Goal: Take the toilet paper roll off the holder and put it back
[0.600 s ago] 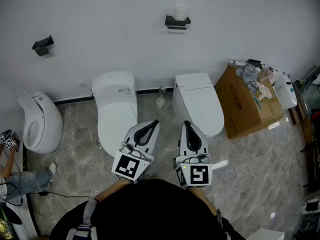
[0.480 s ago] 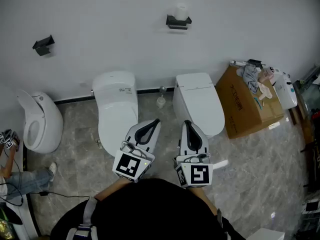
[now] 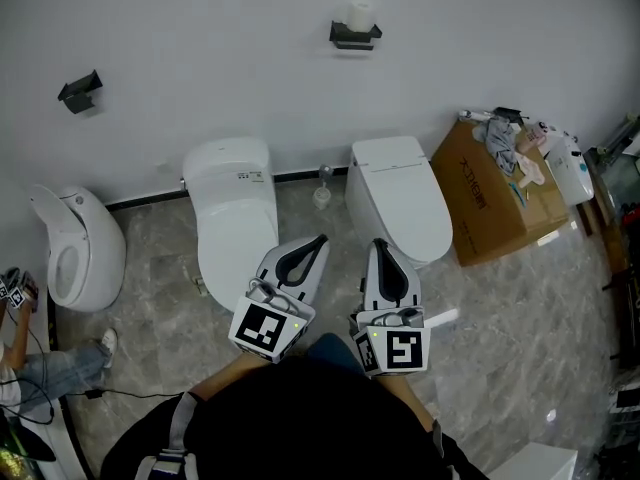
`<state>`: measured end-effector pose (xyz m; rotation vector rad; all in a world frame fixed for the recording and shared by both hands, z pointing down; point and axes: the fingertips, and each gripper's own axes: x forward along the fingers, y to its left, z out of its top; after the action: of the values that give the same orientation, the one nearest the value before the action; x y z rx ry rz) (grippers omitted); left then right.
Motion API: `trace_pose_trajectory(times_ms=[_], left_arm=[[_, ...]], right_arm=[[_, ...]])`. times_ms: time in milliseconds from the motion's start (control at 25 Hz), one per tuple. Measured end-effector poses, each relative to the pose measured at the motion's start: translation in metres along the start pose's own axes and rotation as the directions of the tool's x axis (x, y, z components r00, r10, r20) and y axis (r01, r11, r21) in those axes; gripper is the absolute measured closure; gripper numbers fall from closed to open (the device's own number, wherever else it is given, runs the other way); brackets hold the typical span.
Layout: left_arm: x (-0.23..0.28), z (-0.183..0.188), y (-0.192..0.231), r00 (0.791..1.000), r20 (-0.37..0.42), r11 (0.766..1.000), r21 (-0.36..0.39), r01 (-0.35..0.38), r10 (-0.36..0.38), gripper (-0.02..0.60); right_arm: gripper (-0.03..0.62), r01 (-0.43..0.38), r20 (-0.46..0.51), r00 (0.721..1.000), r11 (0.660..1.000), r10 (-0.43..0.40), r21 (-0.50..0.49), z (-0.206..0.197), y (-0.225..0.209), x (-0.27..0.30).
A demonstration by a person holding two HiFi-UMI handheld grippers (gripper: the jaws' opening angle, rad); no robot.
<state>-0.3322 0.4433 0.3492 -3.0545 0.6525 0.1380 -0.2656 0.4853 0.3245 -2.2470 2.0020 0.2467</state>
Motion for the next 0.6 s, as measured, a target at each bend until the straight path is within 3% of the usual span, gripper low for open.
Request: trace_pose_trajectory(times_ms=[320, 440, 600], left_arm=[[0.006, -0.014, -0.002, 0.999, 0.003, 0.999, -0.003, 0.041, -0.041, 0.575], [0.016, -0.016, 0.003, 1.0, -0.01, 0.999, -0.027, 0.027, -0.028, 0.575], [0.037, -0.018, 0.017, 1.0, 0.017, 1.0, 0.0, 0.014, -0.014, 0.575]], right_arm=[[0.57, 0.014, -0.025, 1.0, 1.0, -0.014, 0.009, -0.013, -0.003, 0.001], [0.571, 0.008, -0.029, 1.0, 1.0, -0.008, 0.003, -0.016, -0.009, 0.01], [0.571, -0.006, -0.025, 1.0, 1.0, 0.006, -0.002, -0.023, -0.023, 0.029]])
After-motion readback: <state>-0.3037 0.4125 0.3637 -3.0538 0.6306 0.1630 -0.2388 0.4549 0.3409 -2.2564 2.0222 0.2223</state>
